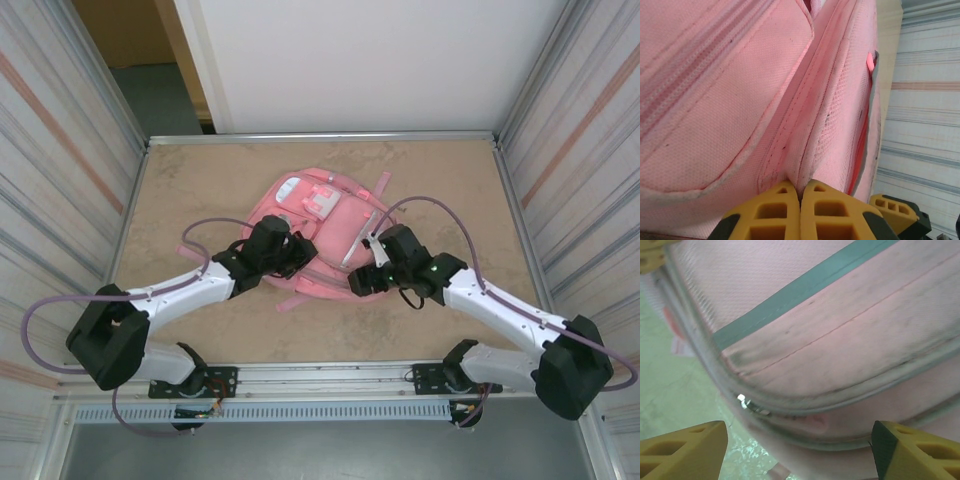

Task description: Pack the student bag

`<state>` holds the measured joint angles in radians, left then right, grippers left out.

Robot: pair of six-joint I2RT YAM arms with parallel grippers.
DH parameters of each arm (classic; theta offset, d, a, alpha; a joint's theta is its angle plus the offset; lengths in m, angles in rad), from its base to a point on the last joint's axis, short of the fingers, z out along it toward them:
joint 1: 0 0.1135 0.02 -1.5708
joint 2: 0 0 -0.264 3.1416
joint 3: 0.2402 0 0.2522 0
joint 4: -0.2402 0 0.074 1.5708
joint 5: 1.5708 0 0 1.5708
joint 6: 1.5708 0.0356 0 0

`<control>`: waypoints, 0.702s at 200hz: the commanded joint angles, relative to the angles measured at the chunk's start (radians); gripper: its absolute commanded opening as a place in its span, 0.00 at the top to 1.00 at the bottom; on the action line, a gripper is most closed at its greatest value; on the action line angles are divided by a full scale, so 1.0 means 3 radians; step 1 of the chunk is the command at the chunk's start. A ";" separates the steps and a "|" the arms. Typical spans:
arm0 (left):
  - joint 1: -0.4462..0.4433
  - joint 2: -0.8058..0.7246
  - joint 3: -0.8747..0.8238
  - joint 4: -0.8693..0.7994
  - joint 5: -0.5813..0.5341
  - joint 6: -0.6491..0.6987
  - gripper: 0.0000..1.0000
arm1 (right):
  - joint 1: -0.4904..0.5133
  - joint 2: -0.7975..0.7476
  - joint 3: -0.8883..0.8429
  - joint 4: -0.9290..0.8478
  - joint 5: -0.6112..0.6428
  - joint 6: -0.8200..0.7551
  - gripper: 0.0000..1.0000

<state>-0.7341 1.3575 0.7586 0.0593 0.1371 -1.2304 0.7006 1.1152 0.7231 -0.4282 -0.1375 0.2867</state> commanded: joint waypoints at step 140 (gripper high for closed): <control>-0.0032 -0.0151 0.0055 0.0124 -0.0014 0.0154 1.00 | 0.0186 0.0018 -0.0216 0.0629 0.0010 -0.0448 0.35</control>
<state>-0.7387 1.3563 0.7586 0.0498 0.1329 -1.2041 0.7216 1.1393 0.6708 -0.2909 -0.1326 0.1791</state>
